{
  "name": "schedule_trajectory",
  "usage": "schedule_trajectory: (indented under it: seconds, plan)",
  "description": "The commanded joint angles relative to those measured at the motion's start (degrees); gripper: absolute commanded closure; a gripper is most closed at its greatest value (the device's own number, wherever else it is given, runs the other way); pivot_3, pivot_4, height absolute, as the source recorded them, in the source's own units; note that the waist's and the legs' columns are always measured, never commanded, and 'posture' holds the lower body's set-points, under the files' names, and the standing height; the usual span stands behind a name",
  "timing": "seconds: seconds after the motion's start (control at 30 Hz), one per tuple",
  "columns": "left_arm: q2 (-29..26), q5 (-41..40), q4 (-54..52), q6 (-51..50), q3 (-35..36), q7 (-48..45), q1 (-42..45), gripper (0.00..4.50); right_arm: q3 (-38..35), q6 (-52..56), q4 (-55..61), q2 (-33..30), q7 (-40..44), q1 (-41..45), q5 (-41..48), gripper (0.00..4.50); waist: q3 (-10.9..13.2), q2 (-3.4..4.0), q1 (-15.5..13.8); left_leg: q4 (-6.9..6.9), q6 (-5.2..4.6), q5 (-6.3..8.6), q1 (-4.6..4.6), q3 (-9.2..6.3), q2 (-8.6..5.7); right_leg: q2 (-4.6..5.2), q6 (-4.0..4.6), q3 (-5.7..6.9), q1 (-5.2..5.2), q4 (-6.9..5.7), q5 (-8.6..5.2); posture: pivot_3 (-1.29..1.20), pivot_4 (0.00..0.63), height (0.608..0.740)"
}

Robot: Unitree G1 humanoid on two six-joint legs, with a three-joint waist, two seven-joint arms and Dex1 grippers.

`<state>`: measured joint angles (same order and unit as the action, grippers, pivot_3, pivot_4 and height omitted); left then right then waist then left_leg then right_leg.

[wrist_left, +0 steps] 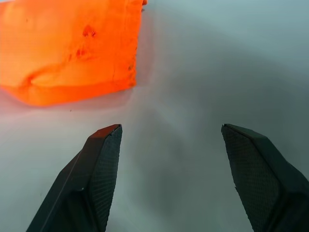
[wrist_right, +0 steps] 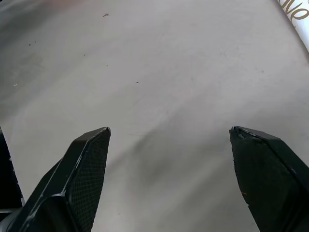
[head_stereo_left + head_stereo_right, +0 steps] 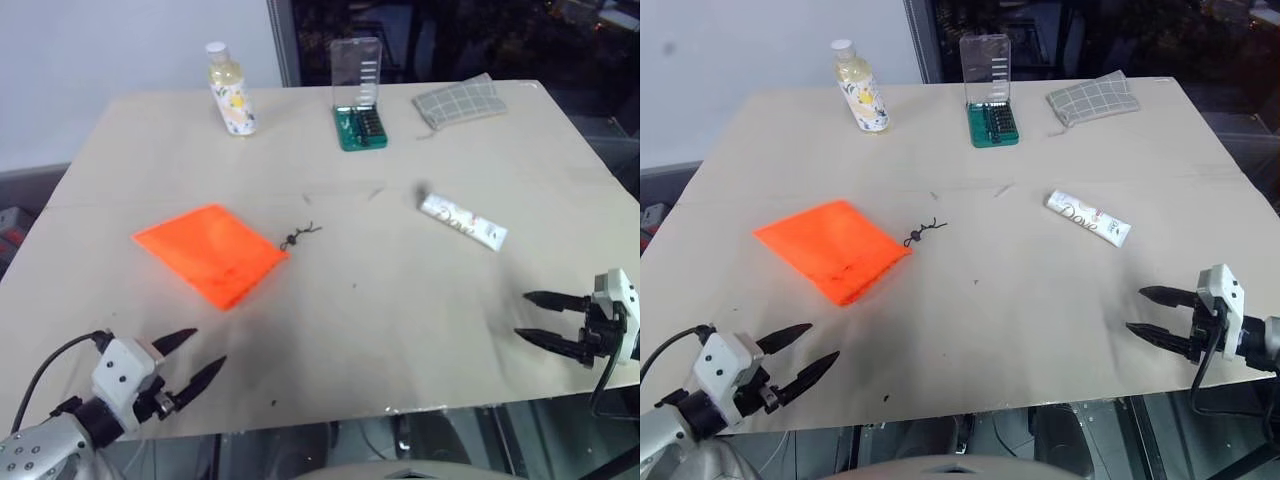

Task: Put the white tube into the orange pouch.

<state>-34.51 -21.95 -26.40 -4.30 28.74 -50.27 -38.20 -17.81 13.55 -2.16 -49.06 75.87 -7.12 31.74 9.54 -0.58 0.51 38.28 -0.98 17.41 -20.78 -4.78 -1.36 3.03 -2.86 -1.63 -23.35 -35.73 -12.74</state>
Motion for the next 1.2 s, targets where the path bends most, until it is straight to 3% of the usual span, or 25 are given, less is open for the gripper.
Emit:
schedule_trajectory:
  seconds: [0.03,0.17,0.3,0.43,0.53,0.77,1.0,1.2]
  plan:
    - [0.63,-1.96,-3.26,-0.64,0.67,0.98,0.06,1.1,-0.3,-0.1,1.66,0.06,0.04,0.2,0.29,0.52,0.0,0.0,-0.01,0.01,0.0,0.0,0.0,0.0,0.0,0.0,-0.01,0.0,0.0,0.0,0.01,0.0,0.15,0.74]
    - [1.12,-1.55,-5.5,-1.97,0.0,2.4,-0.1,1.1,-0.09,0.18,2.05,0.29,-0.22,0.13,0.34,0.52,0.0,0.0,-0.02,0.03,0.0,0.0,-0.01,0.0,0.0,0.01,-0.02,0.0,0.01,-0.01,0.02,0.0,0.15,0.74]
    - [2.24,5.03,-8.11,-2.58,-2.16,8.83,2.34,1.1,0.4,0.41,2.36,0.59,-0.51,0.36,0.37,0.52,-0.01,0.01,-0.06,0.03,0.0,0.0,0.02,-0.01,-0.01,0.0,-0.04,0.0,0.01,-0.06,0.03,0.0,0.15,0.74]
    - [2.78,16.65,-10.34,-2.57,-6.44,16.83,6.42,1.1,1.13,0.73,2.71,0.98,-1.07,0.77,0.4,0.52,-0.02,0.0,-0.24,0.09,0.0,-0.01,0.05,-0.03,-0.03,-0.01,-0.2,0.01,0.07,-0.08,0.13,0.0,0.15,0.74]
    - [2.14,30.38,-8.94,0.17,-11.16,23.66,10.29,1.1,1.87,0.92,3.26,1.71,-1.77,0.94,0.27,0.52,-0.04,0.0,-0.23,0.1,0.01,-0.01,0.08,-0.02,-0.05,-0.01,-0.19,0.0,0.1,-0.1,0.14,0.0,0.15,0.74]
    - [2.62,44.76,-6.18,1.8,-19.86,29.82,15.57,1.1,2.03,1.24,4.22,2.47,-2.76,0.73,0.3,0.52,-0.05,0.02,-0.28,0.09,0.0,-0.01,0.07,-0.02,-0.06,0.03,-0.2,-0.02,0.09,-0.09,0.15,0.0,0.15,0.74]
    - [4.44,52.75,-1.67,1.04,-25.39,33.73,21.05,1.1,2.18,2.59,7.34,2.99,-3.41,-0.07,1.59,0.52,-0.06,0.03,-0.58,0.09,0.0,-0.01,0.07,-0.06,-0.06,0.02,-0.2,0.01,0.09,-0.13,0.15,0.0,0.15,0.74]
    - [5.67,54.14,0.42,0.27,-25.29,35.78,24.15,1.1,1.48,2.52,8.43,4.44,-6.03,1.19,1.37,0.52,-0.07,0.02,-0.85,0.09,0.0,-0.01,0.05,-0.07,-0.06,0.04,-0.2,0.02,0.06,-0.13,0.16,0.0,0.15,0.74]
